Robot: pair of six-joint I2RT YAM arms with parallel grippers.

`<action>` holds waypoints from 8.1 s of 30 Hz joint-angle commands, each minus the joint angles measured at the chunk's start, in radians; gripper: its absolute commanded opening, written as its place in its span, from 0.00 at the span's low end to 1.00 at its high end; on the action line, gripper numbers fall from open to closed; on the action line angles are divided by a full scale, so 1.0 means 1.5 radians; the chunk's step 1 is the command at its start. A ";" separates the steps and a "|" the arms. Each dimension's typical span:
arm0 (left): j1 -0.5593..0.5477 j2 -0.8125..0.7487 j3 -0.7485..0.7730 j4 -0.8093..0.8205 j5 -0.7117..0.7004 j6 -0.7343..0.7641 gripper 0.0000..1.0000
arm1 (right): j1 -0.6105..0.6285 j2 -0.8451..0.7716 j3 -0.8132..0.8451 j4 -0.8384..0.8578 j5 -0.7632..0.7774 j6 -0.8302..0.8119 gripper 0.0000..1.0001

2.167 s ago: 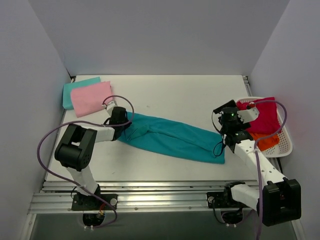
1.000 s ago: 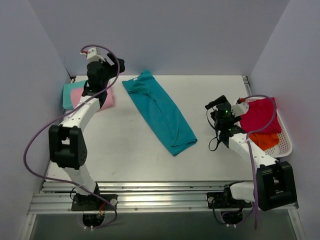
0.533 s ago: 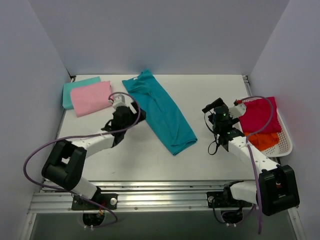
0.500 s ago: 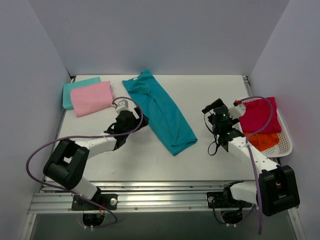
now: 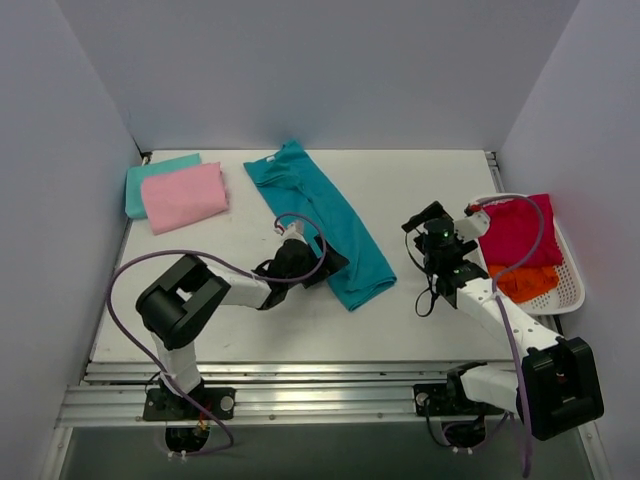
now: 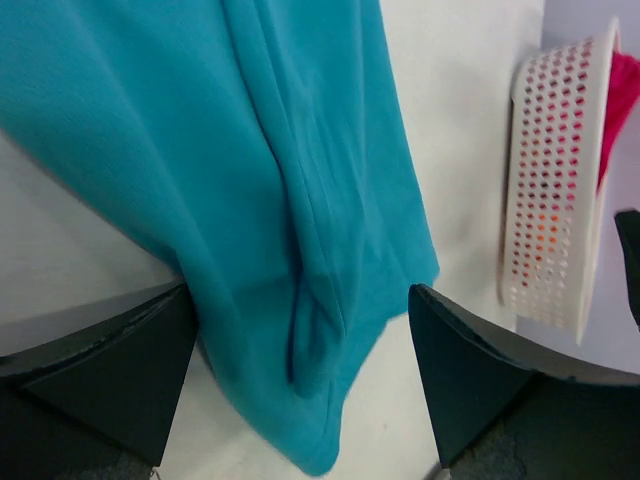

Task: Fold and stack the t-shirts
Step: Fold the tshirt

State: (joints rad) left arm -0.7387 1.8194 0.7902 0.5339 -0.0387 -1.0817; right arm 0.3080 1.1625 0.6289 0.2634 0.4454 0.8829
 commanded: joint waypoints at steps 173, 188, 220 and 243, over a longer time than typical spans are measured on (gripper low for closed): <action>-0.113 -0.744 -0.452 -0.502 -0.256 -0.136 0.81 | 0.602 0.286 -0.047 0.060 0.132 0.144 0.36; -0.113 -0.627 -0.449 -0.409 -0.279 -0.127 0.22 | 0.578 0.296 -0.060 0.074 0.116 0.129 0.00; -0.115 -0.752 -0.275 -0.640 -0.292 -0.035 0.02 | 0.584 0.124 -0.052 -0.079 0.179 0.140 0.00; 0.128 -0.608 -0.085 -0.519 -0.172 0.149 0.02 | 0.430 0.179 0.171 -0.031 0.226 -0.048 0.00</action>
State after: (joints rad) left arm -0.6247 0.8650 0.6441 -0.3538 -0.3771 -0.9188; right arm 0.9909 1.3956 0.8257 0.1764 0.7475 0.8730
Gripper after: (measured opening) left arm 0.049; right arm 0.007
